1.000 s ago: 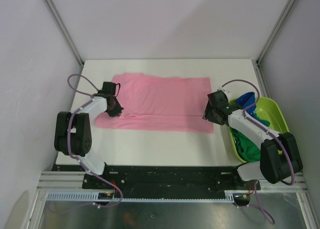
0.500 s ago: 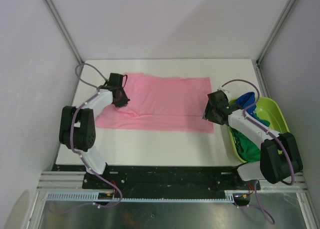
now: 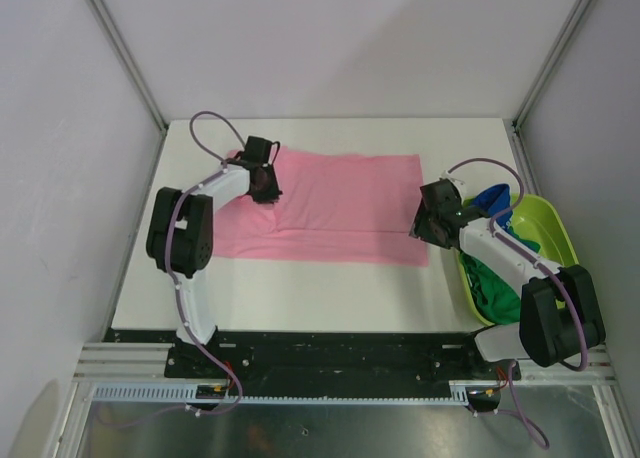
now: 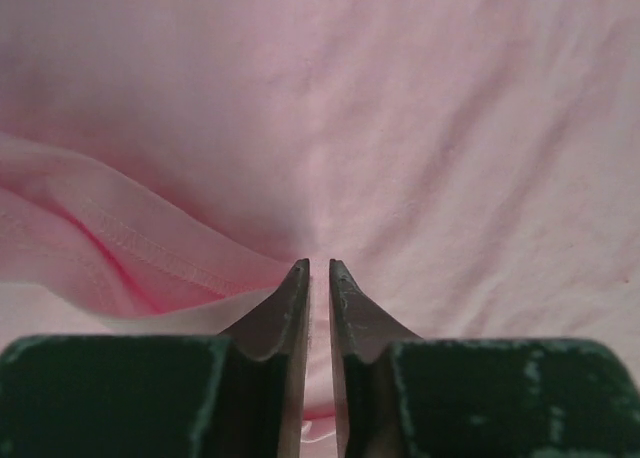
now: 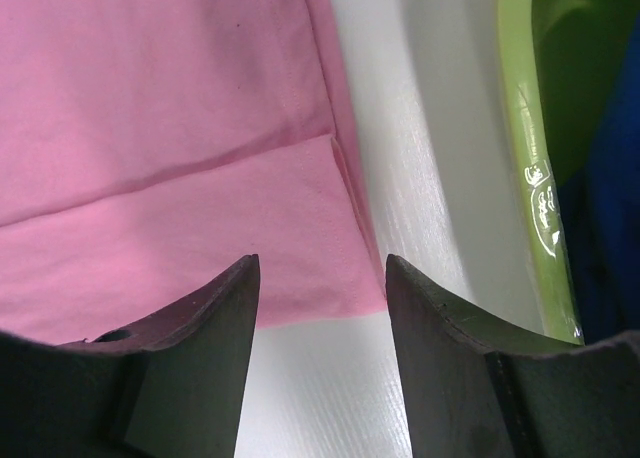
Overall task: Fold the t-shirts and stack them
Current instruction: Fold the flattened tshirt in 1/3 of the way
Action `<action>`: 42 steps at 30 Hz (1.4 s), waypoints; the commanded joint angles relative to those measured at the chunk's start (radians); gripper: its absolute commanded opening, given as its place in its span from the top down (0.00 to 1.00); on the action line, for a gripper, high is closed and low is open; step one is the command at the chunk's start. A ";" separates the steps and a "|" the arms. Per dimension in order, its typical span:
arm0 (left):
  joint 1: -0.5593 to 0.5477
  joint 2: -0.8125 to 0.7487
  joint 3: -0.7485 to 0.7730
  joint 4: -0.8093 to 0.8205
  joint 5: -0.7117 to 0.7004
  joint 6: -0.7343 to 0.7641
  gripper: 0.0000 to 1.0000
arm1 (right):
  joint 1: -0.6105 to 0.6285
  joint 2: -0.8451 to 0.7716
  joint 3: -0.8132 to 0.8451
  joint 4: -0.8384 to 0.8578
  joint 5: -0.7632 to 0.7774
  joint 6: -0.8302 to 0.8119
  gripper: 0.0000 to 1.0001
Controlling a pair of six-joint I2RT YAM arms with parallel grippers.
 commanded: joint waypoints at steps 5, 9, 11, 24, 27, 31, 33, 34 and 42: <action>-0.005 -0.019 0.046 0.058 0.089 0.117 0.56 | -0.005 -0.011 0.045 0.017 0.021 -0.014 0.42; 0.009 -0.110 -0.008 0.099 0.093 0.113 0.41 | -0.005 -0.007 0.046 0.032 0.018 -0.011 0.42; 0.023 -0.155 -0.031 0.109 0.095 0.102 0.39 | -0.004 0.000 0.050 0.042 0.011 -0.009 0.42; 0.040 -0.210 -0.157 0.069 -0.077 0.037 0.90 | 0.027 0.055 0.073 0.075 -0.003 -0.001 0.42; 0.038 -0.175 -0.158 0.067 -0.049 0.011 0.96 | 0.032 0.062 0.074 0.075 -0.001 0.003 0.42; 0.030 -0.116 -0.138 0.070 -0.013 -0.014 0.98 | 0.033 0.065 0.074 0.077 -0.001 0.006 0.42; 0.026 -0.082 -0.117 0.073 0.003 -0.018 0.95 | 0.033 0.067 0.074 0.078 -0.001 0.006 0.42; 0.022 -0.066 -0.105 0.075 0.014 -0.017 0.94 | 0.033 0.068 0.074 0.077 0.000 0.005 0.42; 0.011 -0.033 -0.059 0.087 0.070 0.008 0.73 | 0.029 0.066 0.076 0.076 0.003 -0.004 0.42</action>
